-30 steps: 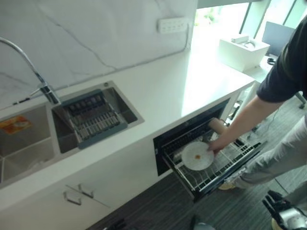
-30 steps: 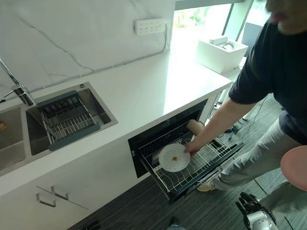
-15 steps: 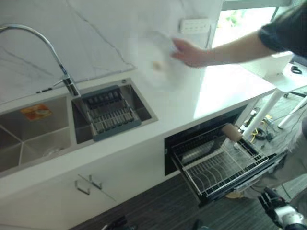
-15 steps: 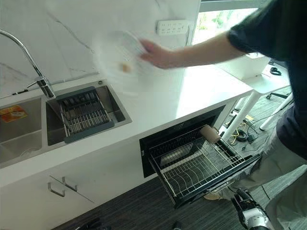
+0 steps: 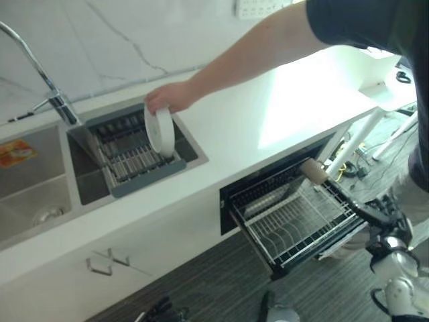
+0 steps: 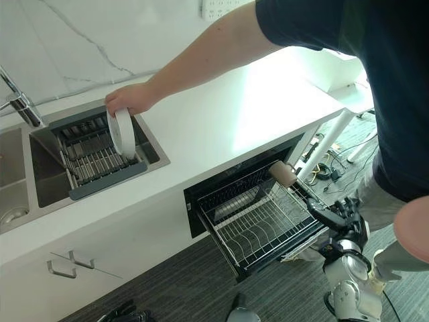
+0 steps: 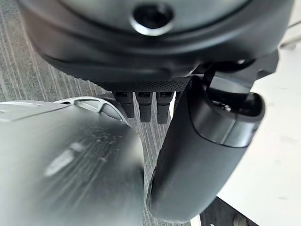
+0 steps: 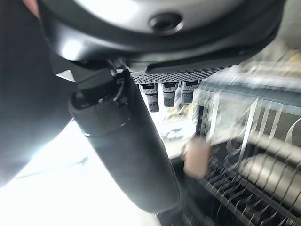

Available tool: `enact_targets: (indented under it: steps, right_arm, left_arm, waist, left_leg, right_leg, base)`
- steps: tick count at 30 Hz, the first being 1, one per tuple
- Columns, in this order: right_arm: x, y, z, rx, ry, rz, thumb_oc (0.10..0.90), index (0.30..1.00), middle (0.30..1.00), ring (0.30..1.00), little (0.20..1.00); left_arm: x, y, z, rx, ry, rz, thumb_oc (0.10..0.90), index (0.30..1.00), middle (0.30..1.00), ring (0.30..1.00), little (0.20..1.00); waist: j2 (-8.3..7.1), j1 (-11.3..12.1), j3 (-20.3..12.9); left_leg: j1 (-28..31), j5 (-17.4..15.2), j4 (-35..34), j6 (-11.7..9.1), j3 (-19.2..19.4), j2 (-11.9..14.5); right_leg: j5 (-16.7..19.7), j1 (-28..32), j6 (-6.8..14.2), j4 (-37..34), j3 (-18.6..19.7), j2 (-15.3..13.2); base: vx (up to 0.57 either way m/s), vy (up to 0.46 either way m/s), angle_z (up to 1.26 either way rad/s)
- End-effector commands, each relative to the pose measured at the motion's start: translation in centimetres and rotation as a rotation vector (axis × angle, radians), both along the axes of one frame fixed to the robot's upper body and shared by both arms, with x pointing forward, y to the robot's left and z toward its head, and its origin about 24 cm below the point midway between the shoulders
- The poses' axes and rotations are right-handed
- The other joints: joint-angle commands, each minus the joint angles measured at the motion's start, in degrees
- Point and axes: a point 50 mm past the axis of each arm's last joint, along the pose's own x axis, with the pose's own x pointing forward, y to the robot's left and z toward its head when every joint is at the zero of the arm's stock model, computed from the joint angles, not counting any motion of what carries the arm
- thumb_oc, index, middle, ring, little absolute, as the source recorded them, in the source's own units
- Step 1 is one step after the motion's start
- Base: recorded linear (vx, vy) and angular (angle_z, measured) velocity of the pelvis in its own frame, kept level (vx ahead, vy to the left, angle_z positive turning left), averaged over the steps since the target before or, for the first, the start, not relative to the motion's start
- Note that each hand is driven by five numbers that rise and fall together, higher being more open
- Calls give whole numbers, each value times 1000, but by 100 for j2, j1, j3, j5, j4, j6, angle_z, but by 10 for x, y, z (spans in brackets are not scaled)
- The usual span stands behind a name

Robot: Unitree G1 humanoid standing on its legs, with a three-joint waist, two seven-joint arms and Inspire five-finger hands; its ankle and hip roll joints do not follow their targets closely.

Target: Place the dishes in the dishwasher.

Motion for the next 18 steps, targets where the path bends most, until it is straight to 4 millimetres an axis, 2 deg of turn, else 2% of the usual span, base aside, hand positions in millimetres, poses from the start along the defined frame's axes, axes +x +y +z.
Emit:
enact_targets:
  steps: [1,9,15,18]
  right_arm:
    - [19,-13,42,-101,-167,104,800,900,900,900,900]
    - [29,22,86,-272,-351,407,800,900,900,900,900]
    - [36,32,120,-452,-439,463,800,900,900,900,900]
    - [38,34,126,-478,-454,474,800,900,900,900,900]
  left_arm:
    - [-12,-1,0,2,2,-43,800,900,900,900,900]
    - [-19,-5,-3,-5,13,-63,800,900,900,900,900]
    - [-22,-4,-4,0,30,-76,800,900,900,900,900]
    - [-24,-4,-4,3,37,-76,800,900,900,900,900]
  waist:
    - [-12,159,-127]
    - [-44,351,-229]
    - [-51,581,-320]
    - [-58,638,-334]
  left_leg:
    - [167,-676,333,142,-20,-4]
    - [95,-698,333,115,-219,-62]
    - [74,-749,333,120,-422,-152]
    - [68,-770,333,128,-477,-185]
  right_leg:
    - [-780,149,349,581,-121,-202]
    - [-826,234,367,581,-227,-264]
    - [-865,374,374,581,-347,-328]
    - [-883,425,375,581,-387,-347]
  base:
    - [35,22,5]
    - [36,17,13]
    - [54,34,17]
    - [41,19,18]
